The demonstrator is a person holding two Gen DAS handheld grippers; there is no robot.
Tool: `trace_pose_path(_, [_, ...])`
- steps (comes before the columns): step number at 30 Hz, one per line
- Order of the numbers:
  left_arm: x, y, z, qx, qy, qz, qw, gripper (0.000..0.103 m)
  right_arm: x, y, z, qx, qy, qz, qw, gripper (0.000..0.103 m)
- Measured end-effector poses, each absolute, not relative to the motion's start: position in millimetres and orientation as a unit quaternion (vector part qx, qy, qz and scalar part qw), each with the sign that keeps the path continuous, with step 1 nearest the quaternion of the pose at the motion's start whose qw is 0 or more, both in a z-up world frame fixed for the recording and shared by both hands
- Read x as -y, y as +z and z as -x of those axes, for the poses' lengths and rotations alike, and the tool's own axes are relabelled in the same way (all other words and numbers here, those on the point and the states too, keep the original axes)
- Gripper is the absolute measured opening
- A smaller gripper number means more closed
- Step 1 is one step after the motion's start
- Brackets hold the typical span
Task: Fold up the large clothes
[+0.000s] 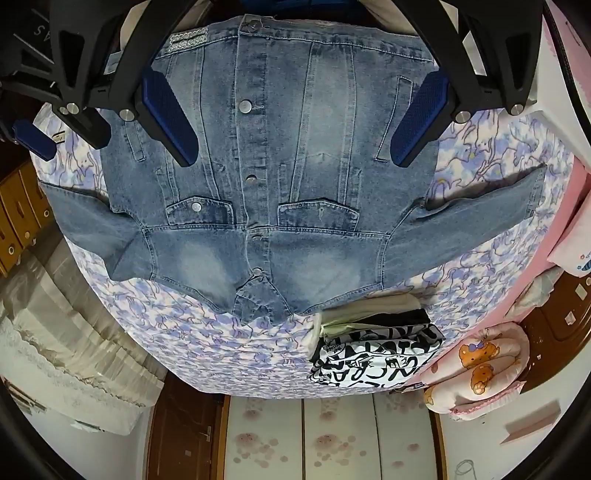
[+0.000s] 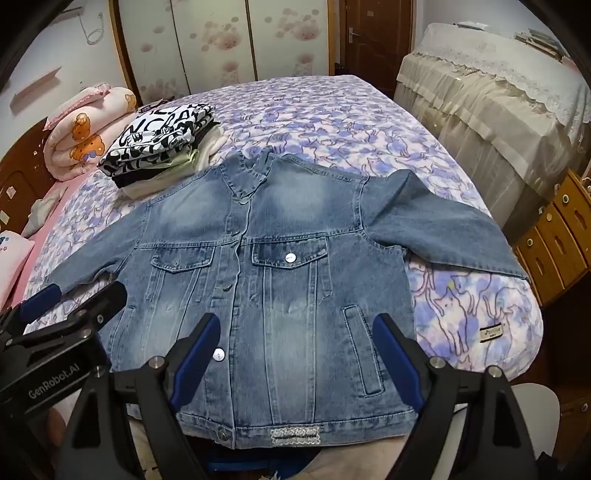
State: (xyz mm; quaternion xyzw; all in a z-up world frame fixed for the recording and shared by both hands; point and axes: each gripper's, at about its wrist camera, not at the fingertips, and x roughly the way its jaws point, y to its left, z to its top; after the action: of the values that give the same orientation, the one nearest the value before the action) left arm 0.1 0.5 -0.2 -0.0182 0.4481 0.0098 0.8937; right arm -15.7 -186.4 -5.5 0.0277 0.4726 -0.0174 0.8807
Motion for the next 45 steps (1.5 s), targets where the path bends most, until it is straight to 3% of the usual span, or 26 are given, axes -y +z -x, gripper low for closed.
trace_pose_path(45, [10.5, -9.0, 4.7, -0.463, 0.009, 0.011, 0.886, 0.102, 189.0, -0.3, 25.1, -0.463, -0.009, -0.033, 0.886, 0.085])
